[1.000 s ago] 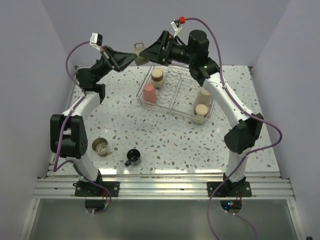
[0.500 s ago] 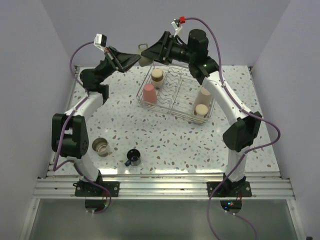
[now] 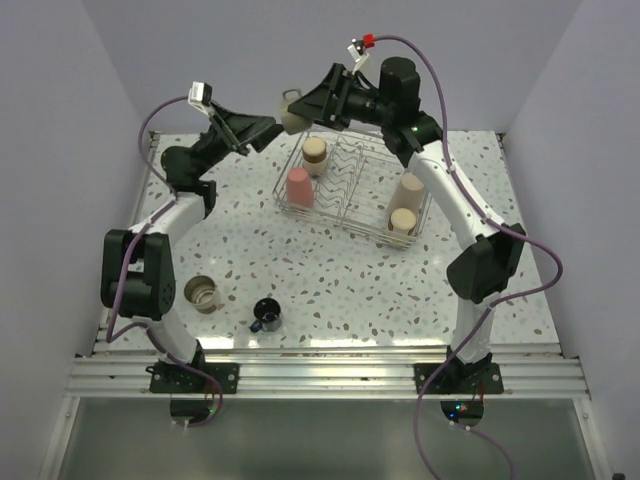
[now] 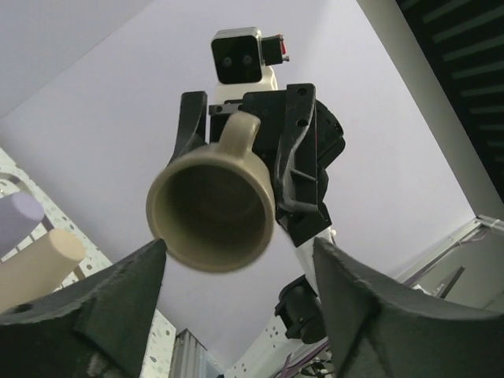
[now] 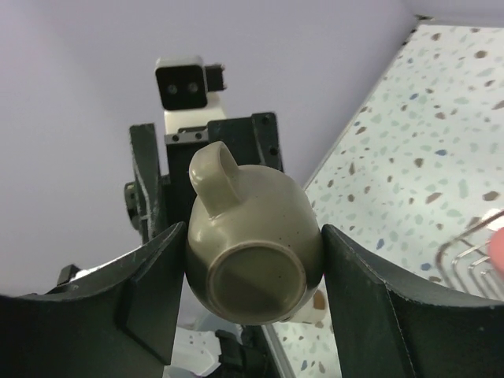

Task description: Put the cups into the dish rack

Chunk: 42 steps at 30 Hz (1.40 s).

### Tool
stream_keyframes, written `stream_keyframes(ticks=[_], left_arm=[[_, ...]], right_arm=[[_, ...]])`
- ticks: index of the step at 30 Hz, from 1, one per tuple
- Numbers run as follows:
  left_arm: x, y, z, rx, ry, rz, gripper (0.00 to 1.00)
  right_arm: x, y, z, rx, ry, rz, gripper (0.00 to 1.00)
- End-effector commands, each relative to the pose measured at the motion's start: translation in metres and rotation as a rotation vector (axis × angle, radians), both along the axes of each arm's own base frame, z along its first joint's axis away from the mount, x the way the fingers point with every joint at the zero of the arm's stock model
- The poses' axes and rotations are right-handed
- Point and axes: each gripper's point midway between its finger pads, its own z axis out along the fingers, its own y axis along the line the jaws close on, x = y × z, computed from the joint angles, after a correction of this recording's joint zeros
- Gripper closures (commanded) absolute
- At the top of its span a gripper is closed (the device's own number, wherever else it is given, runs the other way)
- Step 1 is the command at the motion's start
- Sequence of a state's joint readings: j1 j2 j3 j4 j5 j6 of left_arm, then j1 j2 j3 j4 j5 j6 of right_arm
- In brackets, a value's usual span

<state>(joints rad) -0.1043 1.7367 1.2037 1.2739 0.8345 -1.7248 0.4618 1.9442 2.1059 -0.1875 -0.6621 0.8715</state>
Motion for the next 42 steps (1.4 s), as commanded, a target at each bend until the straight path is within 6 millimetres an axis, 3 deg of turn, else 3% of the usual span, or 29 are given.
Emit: stream_keyframes(ticks=[1, 4, 6, 7, 8, 10, 11, 12, 13, 14, 16, 19, 23, 28, 42], left_arm=[[-0.016, 0.009, 0.004, 0.035, -0.074, 0.034, 0.18], [-0.016, 0.008, -0.012, 0.087, -0.045, 0.058, 0.11], [-0.01, 0.007, -0.028, 0.15, 0.044, 0.082, 0.0], [-0.004, 0.008, -0.039, 0.222, 0.014, 0.13, 0.0], [0.007, 0.01, -0.064, 0.282, 0.152, 0.154, 0.0], [0.02, 0.018, -0.07, 0.415, 0.112, 0.259, 0.0], [0.023, 0.022, -0.098, 0.492, 0.238, 0.268, 0.0], [0.029, 0.028, -0.097, 0.58, 0.188, 0.319, 0.0], [0.042, 0.042, -0.109, 0.65, 0.244, 0.415, 0.0], [0.038, 0.052, -0.133, 0.746, 0.374, 0.424, 0.0], [0.036, 0.076, -0.164, 0.909, 0.465, 0.504, 0.0], [0.031, 0.098, -0.184, 1.031, 0.52, 0.573, 0.0], [0.022, 0.107, -0.19, 1.08, 0.514, 0.602, 0.0], [0.016, 0.109, -0.196, 1.119, 0.507, 0.59, 0.0], [0.014, 0.113, -0.212, 1.173, 0.512, 0.565, 0.0]], right_arm=[[0.022, -0.036, 0.012, -0.027, -0.052, -0.12, 1.0], [0.043, -0.062, -0.011, -0.124, -0.053, -0.205, 1.0], [0.062, -0.085, -0.034, -0.225, -0.015, -0.305, 1.0], [0.069, -0.093, -0.044, -0.294, -0.04, -0.34, 1.0], [0.083, -0.107, -0.059, -0.363, -0.028, -0.423, 1.0], [0.091, -0.126, -0.077, -0.481, -0.02, -0.5, 1.0], [0.097, -0.133, -0.092, -0.531, -0.001, -0.526, 1.0], [0.102, -0.148, -0.102, -0.602, 0.015, -0.595, 1.0], [0.105, -0.156, -0.112, -0.659, 0.016, -0.617, 1.0], [0.111, -0.162, -0.129, -0.712, 0.04, -0.636, 1.0], [0.118, -0.181, -0.145, -0.817, 0.054, -0.701, 1.0], [0.129, -0.197, -0.167, -0.922, 0.069, -0.756, 1.0], [0.141, -0.207, -0.188, -1.005, 0.08, -0.787, 1.0], [0.152, -0.204, -0.222, -1.041, 0.106, -0.764, 1.0], [0.153, -0.206, -0.293, -1.141, 0.207, -0.718, 1.0]])
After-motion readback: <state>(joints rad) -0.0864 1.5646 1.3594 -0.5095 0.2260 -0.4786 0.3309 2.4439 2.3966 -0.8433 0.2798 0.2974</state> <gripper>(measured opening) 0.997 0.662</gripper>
